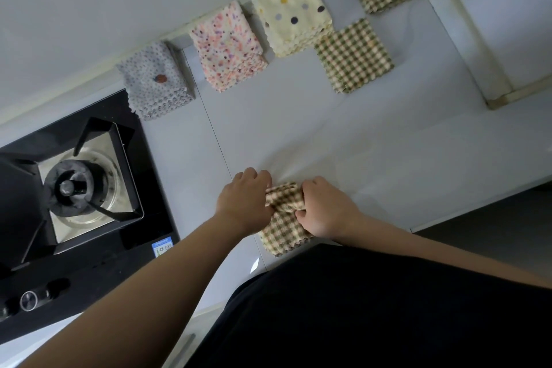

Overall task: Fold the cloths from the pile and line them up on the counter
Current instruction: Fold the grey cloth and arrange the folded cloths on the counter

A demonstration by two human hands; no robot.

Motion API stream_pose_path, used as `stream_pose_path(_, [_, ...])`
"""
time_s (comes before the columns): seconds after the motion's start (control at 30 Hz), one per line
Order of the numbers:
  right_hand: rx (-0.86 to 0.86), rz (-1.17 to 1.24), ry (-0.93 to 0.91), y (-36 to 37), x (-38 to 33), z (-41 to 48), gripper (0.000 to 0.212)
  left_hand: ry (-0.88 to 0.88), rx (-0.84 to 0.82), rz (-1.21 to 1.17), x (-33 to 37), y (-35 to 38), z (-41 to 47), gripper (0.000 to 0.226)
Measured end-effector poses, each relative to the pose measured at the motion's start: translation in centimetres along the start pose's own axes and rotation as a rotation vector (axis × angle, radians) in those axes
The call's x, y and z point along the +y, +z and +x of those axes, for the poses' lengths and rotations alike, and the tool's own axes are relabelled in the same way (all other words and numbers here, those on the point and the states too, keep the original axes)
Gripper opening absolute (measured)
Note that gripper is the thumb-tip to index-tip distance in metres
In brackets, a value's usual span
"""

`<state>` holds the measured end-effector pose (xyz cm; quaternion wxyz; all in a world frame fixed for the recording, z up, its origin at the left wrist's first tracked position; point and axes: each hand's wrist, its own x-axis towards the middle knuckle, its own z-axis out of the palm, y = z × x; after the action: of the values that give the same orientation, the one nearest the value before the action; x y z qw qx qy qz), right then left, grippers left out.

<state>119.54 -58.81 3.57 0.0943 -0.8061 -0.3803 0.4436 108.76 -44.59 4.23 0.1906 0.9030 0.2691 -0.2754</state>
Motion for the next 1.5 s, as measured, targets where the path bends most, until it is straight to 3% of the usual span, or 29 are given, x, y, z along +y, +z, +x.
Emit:
stream_pose_path(0.13, [0.001, 0.214, -0.012, -1.4, -0.1, 0.5, 0.014, -0.053, -0.065, -0.150, 0.1, -0.7, 0.7, 0.026])
stream_pose_path(0.33, [-0.052, 0.817, 0.213, -6.7, 1.3, 1.2, 0.037, -0.239, -0.155, -0.826, 1.4, -4.6, 3.2, 0.034])
stream_pose_path(0.5, [0.141, 0.872, 0.262, -11.6, 4.5, 2.5, 0.024, -0.449, -0.165, -1.508, 4.2, -6.8, 7.1, 0.037])
stream_pose_path(0.57, [0.222, 0.885, 0.275, -13.3, 5.7, 3.4, 0.025, -0.512, -0.206, -1.666, 5.8, -7.3, 9.0, 0.036])
stream_pose_path(0.73, [0.400, 0.819, 0.257, -17.8, 8.0, 6.1, 0.029, -0.475, -0.153, -1.568, 10.0, -9.0, 13.7, 0.027])
stream_pose_path(0.83, [0.466, 0.621, 0.223, -20.4, 8.8, 7.4, 0.017, -0.462, -0.066, -1.539, 11.6, -10.2, 16.5, 0.038])
stream_pose_path(0.9, [0.504, 0.533, 0.197, -21.7, 9.4, 8.6, 0.022, -0.459, -0.036, -1.516, 12.3, -10.9, 18.1, 0.038])
stream_pose_path(1.03, [0.530, 0.409, 0.168, -23.5, 10.4, 11.2, 0.020, -0.434, 0.074, -1.410, 13.4, -11.9, 20.6, 0.013])
stream_pose_path(1.1, [0.534, 0.346, 0.183, -23.6, 10.9, 12.5, 0.016, -0.418, 0.150, -1.222, 13.6, -11.9, 21.6, 0.016])
stream_pose_path(1.23, [0.420, 0.172, 0.280, -23.0, 11.6, 14.7, 0.045, -0.401, 0.223, -0.765, 13.2, -11.2, 22.7, 0.029])
stream_pose_path(1.37, [0.356, 0.394, 0.237, -23.3, 11.6, 14.8, 0.042, -0.438, 0.241, -0.717, 13.7, -11.0, 22.8, 0.046])
stream_pose_path(1.5, [0.368, 0.652, 0.101, -24.8, 11.7, 12.9, 0.028, -0.492, 0.219, -0.930, 14.9, -11.0, 23.0, 0.030])
